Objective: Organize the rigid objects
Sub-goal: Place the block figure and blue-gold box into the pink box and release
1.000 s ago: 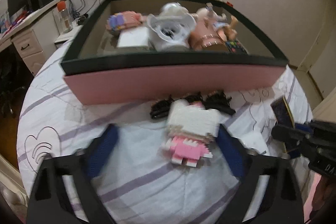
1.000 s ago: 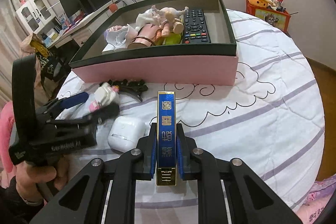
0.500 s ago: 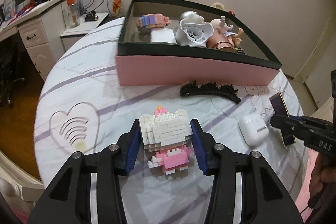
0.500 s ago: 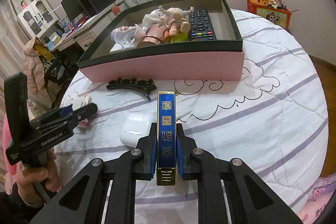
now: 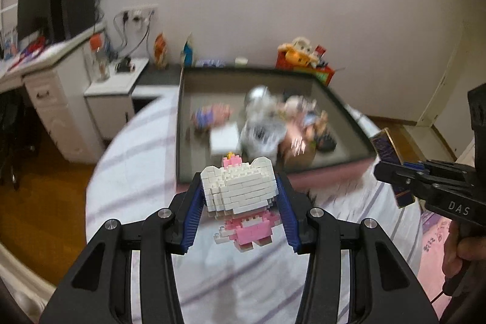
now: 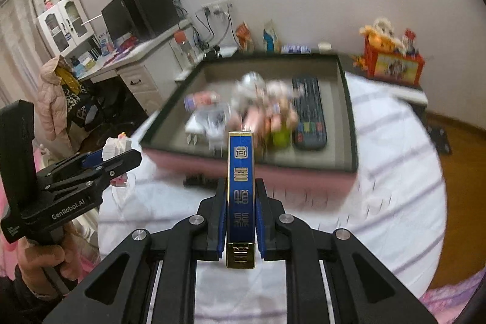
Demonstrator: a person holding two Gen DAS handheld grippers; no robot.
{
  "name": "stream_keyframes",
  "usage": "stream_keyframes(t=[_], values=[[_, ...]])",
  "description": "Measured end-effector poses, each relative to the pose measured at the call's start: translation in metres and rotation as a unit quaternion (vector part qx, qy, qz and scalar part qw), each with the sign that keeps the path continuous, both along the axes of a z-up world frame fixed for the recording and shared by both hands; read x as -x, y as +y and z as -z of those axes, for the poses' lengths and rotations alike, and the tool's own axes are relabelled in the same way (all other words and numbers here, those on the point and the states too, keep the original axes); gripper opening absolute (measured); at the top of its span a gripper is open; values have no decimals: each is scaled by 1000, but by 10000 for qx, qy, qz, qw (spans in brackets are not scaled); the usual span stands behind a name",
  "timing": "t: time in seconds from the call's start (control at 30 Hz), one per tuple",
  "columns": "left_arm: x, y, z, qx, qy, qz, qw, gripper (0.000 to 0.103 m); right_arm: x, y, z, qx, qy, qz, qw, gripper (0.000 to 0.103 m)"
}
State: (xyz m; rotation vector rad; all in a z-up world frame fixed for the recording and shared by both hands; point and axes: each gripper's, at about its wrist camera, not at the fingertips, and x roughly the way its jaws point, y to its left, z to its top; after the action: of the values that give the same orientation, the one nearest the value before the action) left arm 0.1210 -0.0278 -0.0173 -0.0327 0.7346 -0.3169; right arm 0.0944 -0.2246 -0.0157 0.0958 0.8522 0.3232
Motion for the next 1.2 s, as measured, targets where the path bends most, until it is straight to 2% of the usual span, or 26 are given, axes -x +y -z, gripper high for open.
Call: stream_keyframes(t=[0.13, 0.23, 0.43, 0.57, 0.73, 0.9, 0.93, 0.97, 1.0, 1.03, 1.07, 1.17, 1.2], values=[[-32, -10, -23, -27, -247, 55, 9997, 46, -34, -2, -21, 5, -166, 35, 9999, 15], [-69, -21, -29, -33, -226, 99, 9997, 46, -69, -4, -24, 67, -115, 120, 9998, 15], [-135, -43, -8, -191, 90, 81, 9997, 46, -143, -15, 0, 147, 296, 386, 9987, 15], [-172, -50, 13, -273, 383, 21, 9989, 47, -177, -20, 19, 233, 556, 510, 9969, 15], [-188, -57, 27, -317, 645, 61, 9974, 47, -199, -19, 40, 337, 819, 528, 9947, 15], [-186, -64, 27, -545, 635, 89, 9965, 48, -202, -14, 47, 464, 950, 546, 9929, 17], [-185, -64, 28, -575, 647, 84, 9962, 53, -201, -14, 47, 496, 952, 563, 9926, 20], [-183, -65, 28, -600, 647, 59, 9961, 59, -199, -14, 45, 506, 921, 599, 9927, 37], [-182, -65, 28, -632, 634, 21, 9960, 75, -197, -14, 43, 509, 885, 640, 9927, 60], [-178, -65, 27, -674, 572, -41, 9961, 86, -192, -16, 39, 507, 814, 697, 9930, 69], [-176, -64, 24, -671, 518, -58, 9964, 87, -191, -16, 36, 502, 741, 728, 9933, 80], [-168, -62, 15, -681, 438, -56, 9967, 94, -182, -17, 25, 507, 578, 759, 9941, 81], [-164, -62, 11, -686, 390, -64, 9969, 99, -178, -17, 22, 512, 542, 771, 9942, 83]])
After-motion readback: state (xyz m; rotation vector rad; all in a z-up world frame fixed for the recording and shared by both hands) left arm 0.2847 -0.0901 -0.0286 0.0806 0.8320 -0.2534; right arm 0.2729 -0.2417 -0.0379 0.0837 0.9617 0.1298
